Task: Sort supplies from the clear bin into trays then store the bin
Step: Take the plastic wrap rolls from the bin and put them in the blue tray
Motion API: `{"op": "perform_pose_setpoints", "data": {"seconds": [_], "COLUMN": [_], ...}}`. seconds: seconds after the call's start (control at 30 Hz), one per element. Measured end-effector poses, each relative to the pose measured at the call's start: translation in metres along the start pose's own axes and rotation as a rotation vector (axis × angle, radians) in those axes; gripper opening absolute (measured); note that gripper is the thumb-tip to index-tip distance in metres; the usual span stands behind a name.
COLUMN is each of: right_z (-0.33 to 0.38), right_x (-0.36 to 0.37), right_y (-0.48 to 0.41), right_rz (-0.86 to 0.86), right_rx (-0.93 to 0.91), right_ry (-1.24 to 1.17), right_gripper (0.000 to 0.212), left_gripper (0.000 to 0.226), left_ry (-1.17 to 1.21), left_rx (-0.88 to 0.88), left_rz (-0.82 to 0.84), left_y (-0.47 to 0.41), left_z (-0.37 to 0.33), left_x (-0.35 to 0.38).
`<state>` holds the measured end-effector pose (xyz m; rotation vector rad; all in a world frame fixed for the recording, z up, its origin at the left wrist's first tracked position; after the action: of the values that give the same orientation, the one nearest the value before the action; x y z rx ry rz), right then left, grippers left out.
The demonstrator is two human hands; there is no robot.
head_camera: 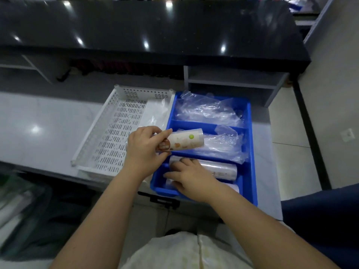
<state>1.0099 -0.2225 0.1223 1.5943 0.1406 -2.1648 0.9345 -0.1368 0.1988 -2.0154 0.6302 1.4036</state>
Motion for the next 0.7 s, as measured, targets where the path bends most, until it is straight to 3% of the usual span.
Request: {"op": "perform_pose_setpoints", "data": {"seconds": [0.3, 0.5, 0.7], "right_z": [-0.011, -0.012, -0.034], "right_x": [-0.003, -0.018, -0.021], "right_y": [-0.005, 0.01, 0.043], "right_rz": [0.068, 0.111, 0.086], "right_rx": [0.043, 0.111, 0.329], "right_ry": [0.091, 0.105, -0.083], "right_gripper": [0.036, 0.056, 0.085], "left_gripper": [0.058, 0.061, 0.061], "left_ry": [0.01, 0.036, 0.056], "left_rx": [-0.05, -0.026, 0.013], "left_rz": [-0.034, -0.056, -0.061], "left_y": [0.006, 0.002, -0.002], "left_z": [0.022, 0.018, 0.01], "left_x": [-0.015, -0.017, -0.015]}}
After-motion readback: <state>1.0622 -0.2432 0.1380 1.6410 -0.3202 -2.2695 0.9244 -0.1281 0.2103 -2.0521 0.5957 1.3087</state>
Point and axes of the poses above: each hand's wrist, its own y-axis away from the middle knuckle, its own x-axis out of the palm, z = x × y, the point moved 8 cm from there along -y, towards the middle knuckle, and after that the axes turned 11 degrees about z, right-handed, at the moved point
